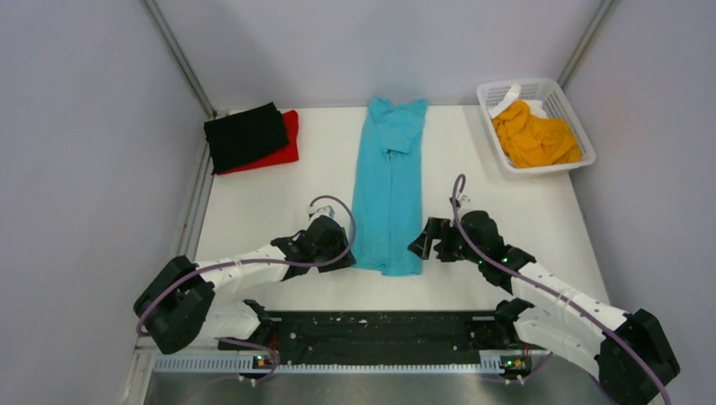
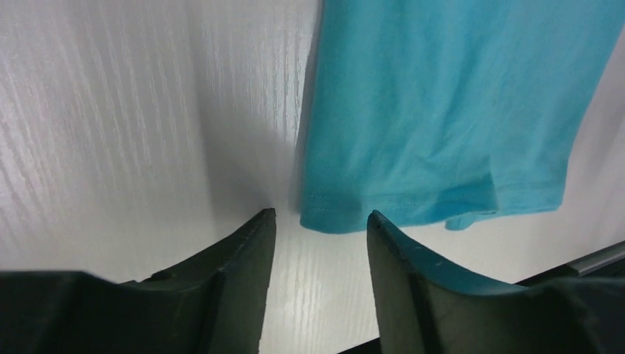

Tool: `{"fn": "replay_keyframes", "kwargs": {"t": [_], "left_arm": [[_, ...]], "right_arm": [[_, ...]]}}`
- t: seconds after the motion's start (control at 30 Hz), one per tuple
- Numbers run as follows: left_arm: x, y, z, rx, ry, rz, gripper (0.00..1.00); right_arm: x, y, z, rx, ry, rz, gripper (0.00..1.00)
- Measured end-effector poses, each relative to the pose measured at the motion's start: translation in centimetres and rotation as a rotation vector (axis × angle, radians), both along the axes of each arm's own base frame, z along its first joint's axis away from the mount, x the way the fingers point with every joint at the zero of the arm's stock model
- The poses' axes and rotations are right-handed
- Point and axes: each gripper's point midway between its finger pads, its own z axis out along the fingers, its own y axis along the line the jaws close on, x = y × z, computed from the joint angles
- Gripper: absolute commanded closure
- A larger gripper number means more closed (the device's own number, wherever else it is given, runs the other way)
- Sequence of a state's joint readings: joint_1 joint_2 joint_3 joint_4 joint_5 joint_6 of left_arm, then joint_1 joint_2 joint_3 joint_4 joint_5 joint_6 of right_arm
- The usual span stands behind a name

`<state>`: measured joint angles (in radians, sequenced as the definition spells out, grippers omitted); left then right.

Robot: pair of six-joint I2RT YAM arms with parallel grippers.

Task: Fold and stack the t-shirts
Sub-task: Grab the bottom of the folded rectangular tshirt with both arms

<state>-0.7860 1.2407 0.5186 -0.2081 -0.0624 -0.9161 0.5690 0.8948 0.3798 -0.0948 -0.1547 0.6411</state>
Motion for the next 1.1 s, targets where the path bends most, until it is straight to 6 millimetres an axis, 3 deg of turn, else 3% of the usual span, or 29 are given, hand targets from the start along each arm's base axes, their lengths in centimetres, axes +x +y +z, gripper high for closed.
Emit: {"fn": "replay_keyframes", "kwargs": {"t": [0.17,0.3,0.43,0.57,0.7,0.77,0.87,0.93,1.1], "left_arm": [[0.8,-0.8,-0.4,-0.01,0.002,0.004,0.62],[1.3,-1.4,-0.8,-0.017,0.009,0.01,0.99],[1.4,-1.6,-1.0,-0.018,0.019,0.008,1.0],[1.3,-1.6,-0.9,-0.019,0.019,0.006,1.0],[1.3,-1.6,-0.9,-0.022,0.022,0.002,1.0],[1.2,-1.7,-0.9,-0.024,0.024,0.0,1.0],[1.1,-1.8,-0.9,-0.028,0.029,-0.005,1.0],[0.9,-1.9,-0.9,-0.034,0.036,-0.014,1.0],[0.1,-2.3,-1.0,-0.062,0.059,-0.046,1.0]], "right_arm": [[-1.8,1.3,-0.5,0.015,0.032,0.052,0.12],[-4.1,1.3,-2.7,-0.013,0.1,0.087,0.18],[-5.6,0.8,-4.2,-0.057,0.158,0.097,0.27],[-5.5,0.6,-4.7,-0.079,0.165,0.082,0.38],[-5.1,0.9,-5.4,-0.081,0.179,0.073,0.43],[-4.7,1.4,-5.5,-0.072,0.174,0.071,0.54],[-4.2,2.0,-5.9,-0.064,0.172,0.074,0.78],[-4.3,2.1,-6.4,-0.069,0.19,0.081,1.0],[-4.9,2.2,-6.9,-0.067,0.206,0.103,1.0]]}}
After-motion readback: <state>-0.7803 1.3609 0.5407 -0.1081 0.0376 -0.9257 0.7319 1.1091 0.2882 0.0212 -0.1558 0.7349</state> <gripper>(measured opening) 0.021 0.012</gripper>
